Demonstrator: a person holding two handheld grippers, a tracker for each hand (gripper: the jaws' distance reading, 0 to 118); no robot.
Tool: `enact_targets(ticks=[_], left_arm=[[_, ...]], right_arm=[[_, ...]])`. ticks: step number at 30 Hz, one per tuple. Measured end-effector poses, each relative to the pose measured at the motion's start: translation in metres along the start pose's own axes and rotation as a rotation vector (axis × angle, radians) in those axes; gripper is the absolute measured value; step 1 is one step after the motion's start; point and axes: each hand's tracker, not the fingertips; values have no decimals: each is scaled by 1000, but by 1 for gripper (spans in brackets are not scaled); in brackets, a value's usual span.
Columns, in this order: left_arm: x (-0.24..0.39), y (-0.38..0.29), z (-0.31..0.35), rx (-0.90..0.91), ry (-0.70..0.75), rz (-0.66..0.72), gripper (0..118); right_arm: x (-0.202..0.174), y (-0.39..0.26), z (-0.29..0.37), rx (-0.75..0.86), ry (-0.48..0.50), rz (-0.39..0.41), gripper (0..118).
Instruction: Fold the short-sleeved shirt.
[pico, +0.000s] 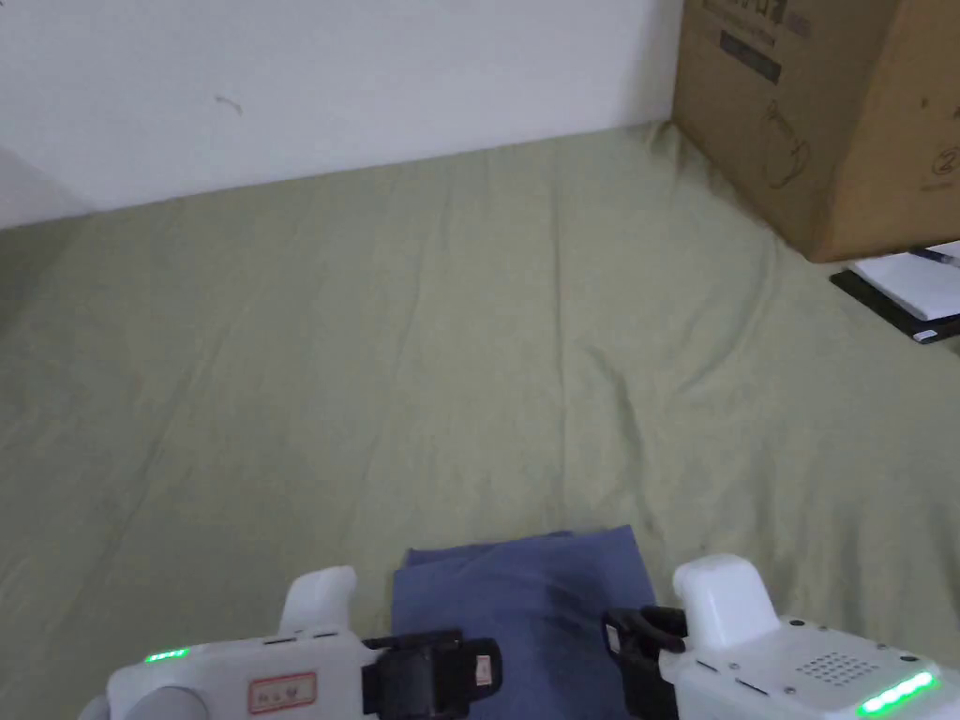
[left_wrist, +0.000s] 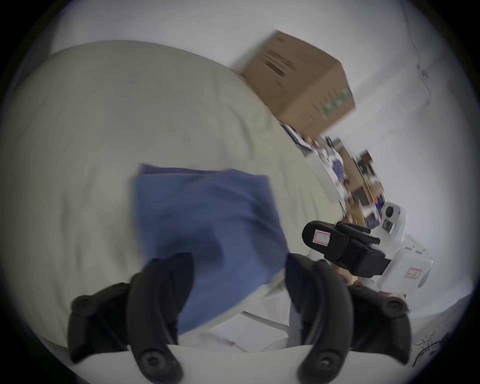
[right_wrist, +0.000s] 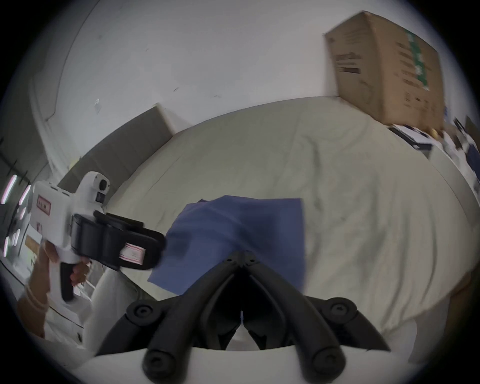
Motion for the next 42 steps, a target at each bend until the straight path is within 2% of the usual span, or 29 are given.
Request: enact_targets(ticks=[4, 6, 9, 12, 15, 16, 17, 18, 19, 20, 21, 22, 24, 25, 28, 31, 34, 37, 42], left_arm=[[-49, -1, 16, 28, 8, 225, 84], [-68, -1, 13, 19, -56, 327, 84], [-88, 0, -1, 25, -126, 430, 84], [-101, 6, -28, 2, -175, 443, 84], [-106, 11, -54, -11, -305, 521, 84], [-106, 13, -62, -9, -381, 506, 83], [-106, 15, -73, -33, -446, 508, 81], [-106, 15, -84, -82, -444, 537, 76], [-103, 16, -96, -139, -433, 545, 59], [-99, 16, -102, -125, -343, 530, 37], [-95, 14, -103, -97, -289, 502, 27], [-92, 12, -102, -79, -329, 473, 26], [-97, 11, -92, -62, -385, 515, 23], [-99, 13, -87, -77, -381, 515, 21], [-102, 18, -61, -82, -314, 393, 21], [-119, 30, -23, -53, -256, 330, 20], [-145, 46, 25, -17, -162, 276, 20], [-177, 64, 80, 16, -49, 225, 20], [-238, 94, 153, -5, 328, 168, 20]], right_arm=[[-12, 2, -52, -43, -107, 135, 0], [-10, -3, -72, -85, -85, 188, 0], [-4, -15, -80, -100, -80, 145, 0], [3, -14, -76, -82, -55, 43, 0], [5, -14, -75, -91, -59, 29, 0], [4, -15, -75, -88, -62, 25, 0], [4, -16, -76, -86, -65, 19, 0], [4, -16, -76, -83, -68, 16, 0], [4, -16, -76, -82, -70, 13, 0], [4, -16, -75, -81, -72, 5, 0], [3, -15, -74, -80, -79, -3, 0], [3, -14, -72, -77, -86, -13, 0], [0, -10, -63, -61, -97, -41, 0], [-3, -7, -56, -31, -111, -53, 0], [-19, 7, -27, 96, -127, -62, 0], [-38, 23, -1, 229, -185, -74, 0], [-57, 38, 18, 332, -195, -91, 0], [-73, 49, 26, 370, -221, -28, 0], [-85, 58, 19, 332, -203, 16, 0]])
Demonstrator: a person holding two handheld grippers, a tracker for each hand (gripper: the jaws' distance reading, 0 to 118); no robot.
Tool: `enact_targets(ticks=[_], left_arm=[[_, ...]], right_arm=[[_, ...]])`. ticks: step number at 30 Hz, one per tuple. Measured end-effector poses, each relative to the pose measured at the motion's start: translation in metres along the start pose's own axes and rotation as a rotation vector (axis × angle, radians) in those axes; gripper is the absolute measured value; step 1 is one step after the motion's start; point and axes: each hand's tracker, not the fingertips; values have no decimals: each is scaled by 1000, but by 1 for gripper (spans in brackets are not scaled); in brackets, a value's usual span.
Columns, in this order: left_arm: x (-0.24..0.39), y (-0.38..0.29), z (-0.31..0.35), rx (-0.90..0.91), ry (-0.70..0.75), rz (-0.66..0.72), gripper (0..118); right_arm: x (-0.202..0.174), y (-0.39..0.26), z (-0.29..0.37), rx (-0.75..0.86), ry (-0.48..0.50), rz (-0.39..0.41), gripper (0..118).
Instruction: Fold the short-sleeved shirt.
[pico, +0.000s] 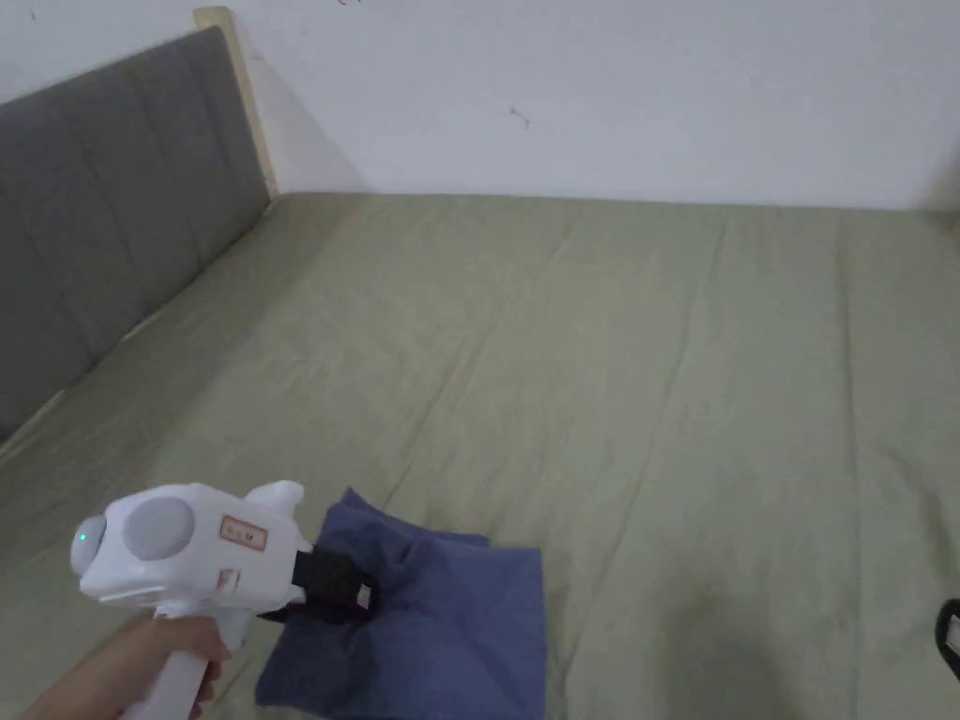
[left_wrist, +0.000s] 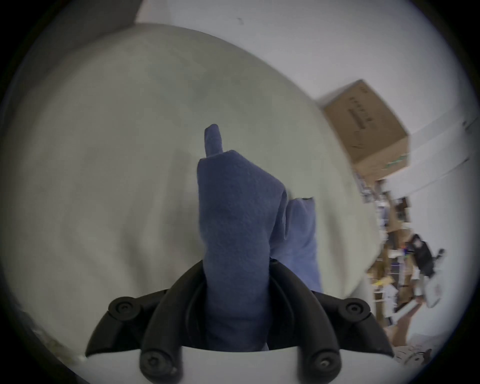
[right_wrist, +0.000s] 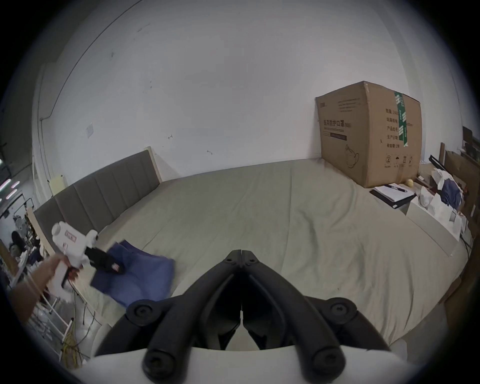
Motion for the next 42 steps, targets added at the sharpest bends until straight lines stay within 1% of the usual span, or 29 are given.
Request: enact_targets(ticks=[1, 3, 5, 7, 8, 10, 11, 12, 15, 16, 17, 20, 21, 22, 23, 24, 25, 26, 28, 29, 30, 34, 39, 40, 42], left_arm=[[-15, 6, 9, 21, 61, 26, 20], [-37, 17, 24, 12, 167, -21, 20], [-52, 24, 34, -20, 293, -39, 20], [-62, 30, 43, 1, 405, -40, 20], [-66, 32, 46, 8, 438, -70, 20], [-75, 35, 48, 14, 464, -71, 20], [-78, 37, 47, 16, 472, -80, 24], [-83, 38, 47, 52, 518, -90, 32], [-83, 36, 48, 115, 688, -58, 83], [-84, 37, 52, 149, 724, -40, 102], [-80, 34, 59, 188, 706, -20, 108], [-64, 25, 78, 293, 517, 38, 109], [-55, 20, 83, 312, 474, 48, 108], [-44, 15, 86, 321, 423, 59, 98], [-33, 10, 89, 318, 382, 54, 79], [-23, 5, 94, 345, 350, 26, 51], [-3, -4, 96, 402, 351, -10, 19], [16, -15, 97, 436, 371, -55, 19], [50, -36, 98, 533, 401, -99, 11], [66, -48, 100, 560, 371, -129, 7], [83, -58, 101, 591, 329, -160, 0], [135, -88, 97, 701, 272, -182, 0], [193, -111, 100, 854, 297, -234, 0], [207, -116, 100, 879, 303, -216, 0], [221, -120, 107, 939, 263, -236, 0]], right_arm=[[-2, -1, -2, -11, -4, 10, 0], [-2, -3, -6, -40, -15, 26, 0], [-2, -5, -7, -59, -27, 20, 0], [0, -7, -8, -71, -23, 12, 0], [-1, -8, -10, -80, -28, 10, 0], [-2, -8, -13, -92, -31, 10, 0], [-3, -7, -15, -98, -30, 10, 0], [-5, -6, -16, -101, -28, 13, 0], [-8, -5, -17, -104, -7, 16, 0], [-8, -5, -17, -103, -2, 20, 0], [-8, -5, -17, -105, 4, 24, 0], [-9, -5, -17, -114, 13, 26, 0], [-9, -6, -17, -113, 13, 23, 0], [-7, -7, -17, -112, 19, 22, 0], [-6, -8, -17, -110, 19, 22, 0], [-6, -8, -16, -104, 16, 23, 0], [-4, -6, -14, -95, 19, 24, 0], [-3, -4, -13, -89, 21, 21, 0], [-2, 2, -12, -71, 10, 15, 0], [-1, 6, -10, -61, 1, 16, 0], [0, 9, -9, -49, -4, 19, 0], [4, 24, -3, 19, -32, 32, 0], [2, 38, 10, 94, -68, 48, 0], [1, 41, 13, 117, -70, 51, 0], [0, 46, 17, 137, -68, 62, 0]])
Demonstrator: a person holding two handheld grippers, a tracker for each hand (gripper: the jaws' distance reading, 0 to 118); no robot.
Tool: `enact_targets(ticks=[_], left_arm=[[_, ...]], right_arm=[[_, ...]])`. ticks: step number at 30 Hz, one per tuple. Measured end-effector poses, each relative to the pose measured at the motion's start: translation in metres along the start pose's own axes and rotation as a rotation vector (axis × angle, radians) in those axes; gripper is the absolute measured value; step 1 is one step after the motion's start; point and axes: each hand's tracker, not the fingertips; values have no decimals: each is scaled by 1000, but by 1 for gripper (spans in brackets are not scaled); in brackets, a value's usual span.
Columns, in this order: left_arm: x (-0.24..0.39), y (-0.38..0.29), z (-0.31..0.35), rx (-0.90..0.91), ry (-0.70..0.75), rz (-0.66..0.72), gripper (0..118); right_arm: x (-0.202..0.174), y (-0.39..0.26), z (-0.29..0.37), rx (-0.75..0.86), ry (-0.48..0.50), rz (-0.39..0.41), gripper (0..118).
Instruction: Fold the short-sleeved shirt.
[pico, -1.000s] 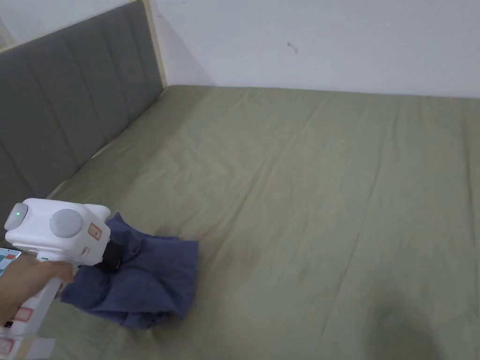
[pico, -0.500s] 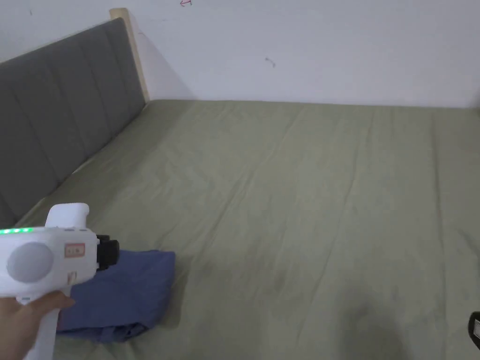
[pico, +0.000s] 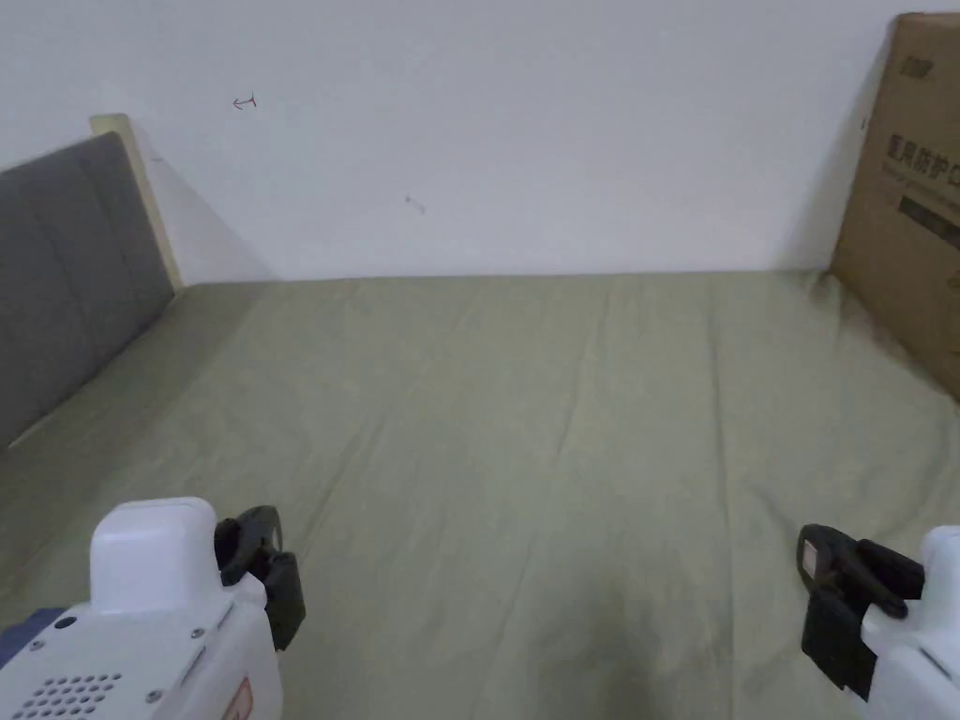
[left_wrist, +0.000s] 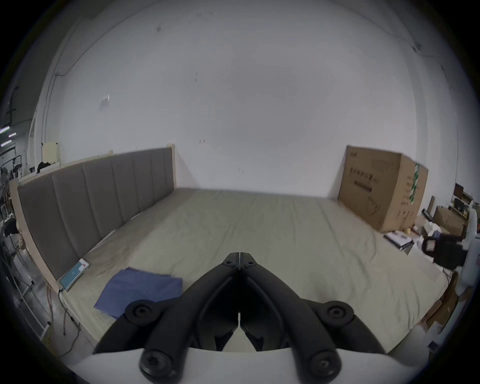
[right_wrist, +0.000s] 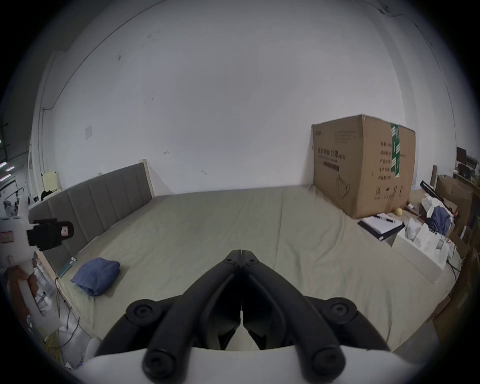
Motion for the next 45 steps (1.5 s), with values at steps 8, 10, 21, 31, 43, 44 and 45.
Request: enact_targets(ticks=[8, 10, 21, 31, 43, 44, 45], left_arm=[[44, 14, 25, 76, -24, -100, 14], [49, 14, 31, 137, -24, -119, 66], [51, 33, 40, 97, -42, 54, 118], [74, 27, 48, 36, -44, -123, 118], [97, 34, 58, 20, 31, -111, 118], [98, 33, 57, 21, 38, -117, 118], [98, 34, 56, 14, 43, -116, 118]], right_arm=[[-5, 17, 14, 110, -39, 30, 14], [-10, 20, 22, 143, -112, 133, 59], [-5, 34, 43, 171, -86, 78, 118], [4, 33, 35, 142, -114, 28, 118], [-3, 27, 26, 97, -94, 47, 118], [-3, 27, 26, 98, -94, 45, 118], [-3, 27, 27, 100, -96, 46, 118]])
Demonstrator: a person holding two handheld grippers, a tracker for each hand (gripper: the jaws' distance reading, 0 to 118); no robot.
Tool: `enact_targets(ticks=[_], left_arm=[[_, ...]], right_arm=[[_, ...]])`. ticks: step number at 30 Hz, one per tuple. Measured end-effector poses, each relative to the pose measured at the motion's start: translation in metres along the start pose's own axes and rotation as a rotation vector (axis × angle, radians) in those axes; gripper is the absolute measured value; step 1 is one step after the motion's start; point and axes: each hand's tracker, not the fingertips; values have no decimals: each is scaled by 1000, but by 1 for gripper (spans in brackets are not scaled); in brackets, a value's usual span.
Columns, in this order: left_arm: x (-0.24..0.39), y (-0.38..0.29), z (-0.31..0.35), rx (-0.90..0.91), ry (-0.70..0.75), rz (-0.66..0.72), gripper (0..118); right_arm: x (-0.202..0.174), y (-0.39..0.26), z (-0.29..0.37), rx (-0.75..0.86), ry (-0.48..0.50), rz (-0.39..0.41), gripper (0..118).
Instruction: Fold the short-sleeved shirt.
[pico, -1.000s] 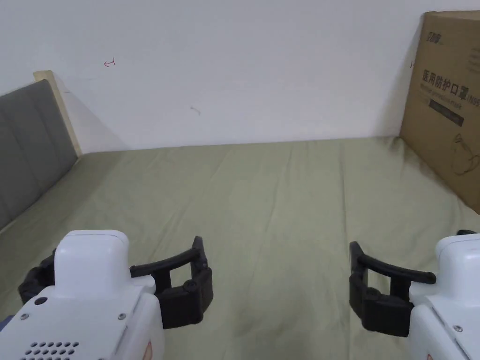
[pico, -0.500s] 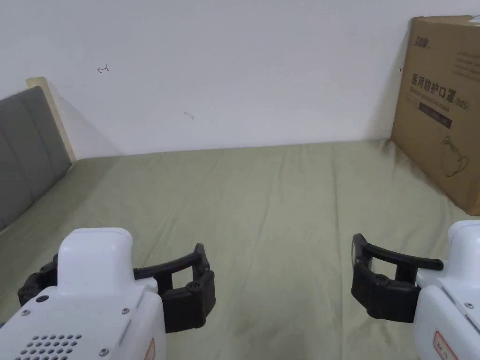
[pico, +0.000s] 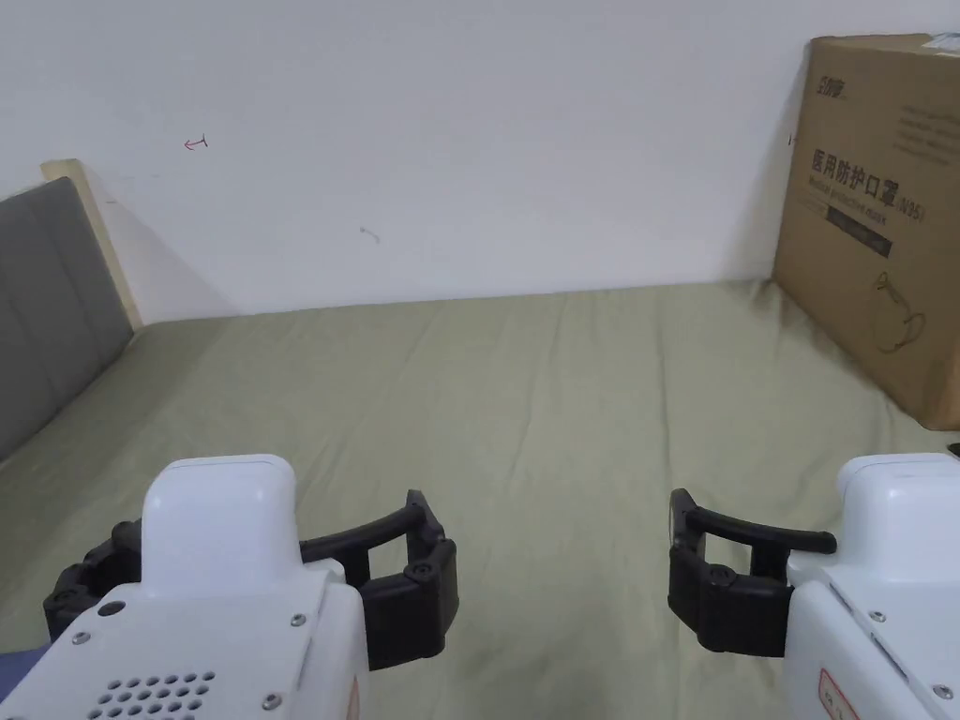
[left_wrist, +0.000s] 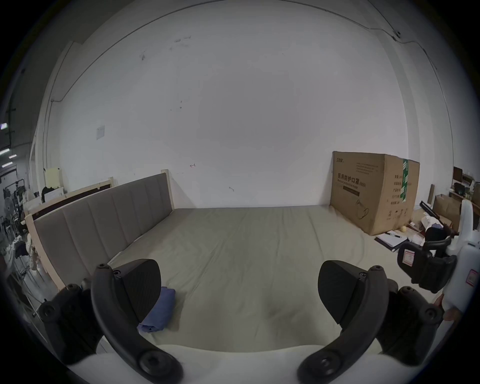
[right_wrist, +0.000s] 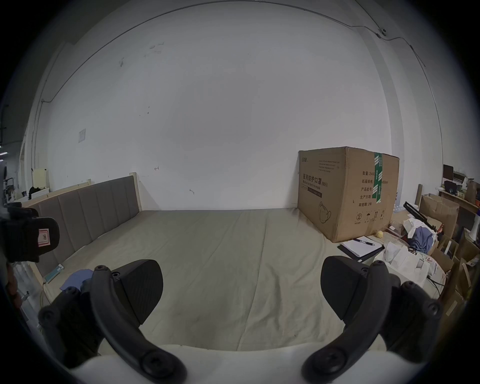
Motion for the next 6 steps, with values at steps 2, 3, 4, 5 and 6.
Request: enact_targets(ticks=[2, 3, 4, 5, 6], left_arm=[[-3, -1, -4, 5, -11, 0, 118], [-4, -1, -5, 5, -20, 1, 118], [-5, -1, -6, 3, -26, 7, 118], [-7, 0, -8, 2, -25, 12, 118], [-7, 0, -9, -3, -29, 13, 118]], right_arm=[[0, 1, -1, -3, -7, 6, 118], [0, 2, -2, -9, -8, 10, 118], [0, 1, -2, -9, -5, 11, 118], [0, 1, -2, -8, -3, 12, 118], [0, 1, -1, -5, -2, 12, 118]])
